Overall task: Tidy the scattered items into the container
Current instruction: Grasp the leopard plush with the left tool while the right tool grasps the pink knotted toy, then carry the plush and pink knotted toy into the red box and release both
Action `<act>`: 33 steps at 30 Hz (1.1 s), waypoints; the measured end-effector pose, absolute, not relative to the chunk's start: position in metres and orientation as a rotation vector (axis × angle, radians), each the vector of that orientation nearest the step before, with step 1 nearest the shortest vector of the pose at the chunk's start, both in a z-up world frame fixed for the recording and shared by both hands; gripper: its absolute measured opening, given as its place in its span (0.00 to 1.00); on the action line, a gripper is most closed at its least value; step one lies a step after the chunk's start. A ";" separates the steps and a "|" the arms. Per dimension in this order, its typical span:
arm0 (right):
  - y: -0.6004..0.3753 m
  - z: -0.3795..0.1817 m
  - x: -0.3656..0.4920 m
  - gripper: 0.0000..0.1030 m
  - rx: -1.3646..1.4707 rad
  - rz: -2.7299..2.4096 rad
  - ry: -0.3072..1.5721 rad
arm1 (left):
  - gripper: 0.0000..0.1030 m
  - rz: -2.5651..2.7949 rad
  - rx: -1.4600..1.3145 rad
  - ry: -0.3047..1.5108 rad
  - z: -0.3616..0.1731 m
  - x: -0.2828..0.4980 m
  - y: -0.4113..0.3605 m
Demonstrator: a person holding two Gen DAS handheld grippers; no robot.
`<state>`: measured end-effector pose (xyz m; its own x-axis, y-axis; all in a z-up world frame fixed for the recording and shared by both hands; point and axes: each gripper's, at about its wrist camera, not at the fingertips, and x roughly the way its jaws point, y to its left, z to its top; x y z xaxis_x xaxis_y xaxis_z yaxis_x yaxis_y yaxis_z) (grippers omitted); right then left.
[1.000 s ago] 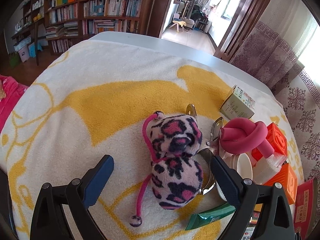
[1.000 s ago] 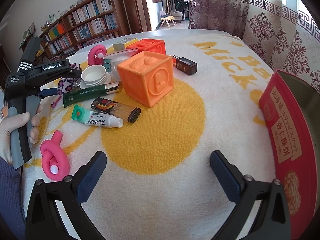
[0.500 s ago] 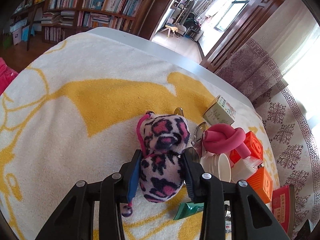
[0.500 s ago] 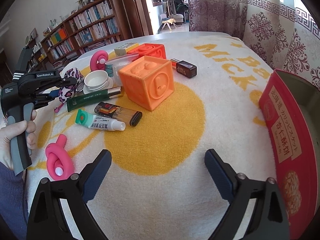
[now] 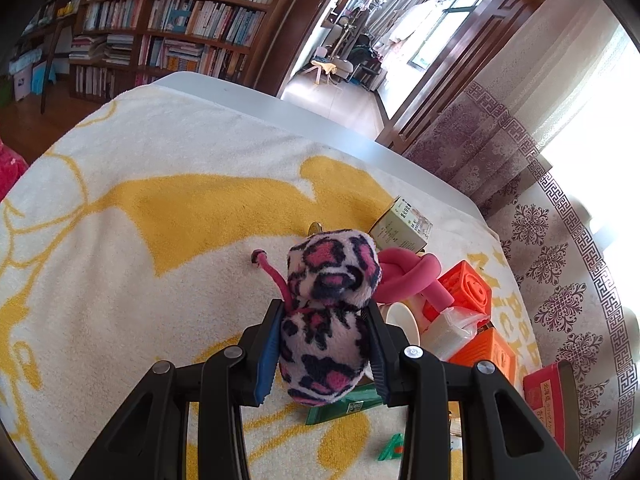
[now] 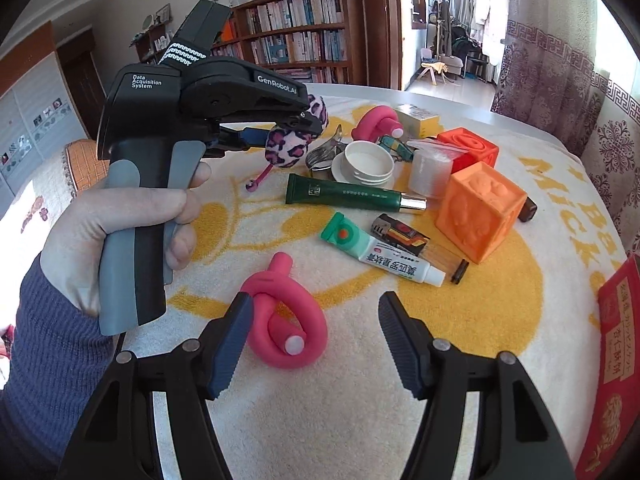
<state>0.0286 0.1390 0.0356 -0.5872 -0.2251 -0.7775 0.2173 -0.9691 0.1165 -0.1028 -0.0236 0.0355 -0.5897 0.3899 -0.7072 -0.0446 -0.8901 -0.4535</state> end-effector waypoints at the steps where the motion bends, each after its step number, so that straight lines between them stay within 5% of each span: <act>1: 0.137 0.032 0.025 0.67 1.286 -2.579 -0.025 | 0.39 2.532 -1.266 -0.578 0.036 -0.102 -0.024; 7: 0.132 0.018 0.016 0.67 1.326 -2.518 -0.058 | 0.39 2.552 -1.250 -0.553 0.040 -0.099 -0.021; 11: 0.121 0.017 0.022 0.45 1.321 -2.533 0.031 | 0.39 2.547 -1.249 -0.540 0.041 -0.098 -0.017; 33: 0.223 0.070 0.107 0.45 1.196 -2.904 -0.235 | 0.39 2.623 -1.059 -0.189 0.071 -0.061 0.050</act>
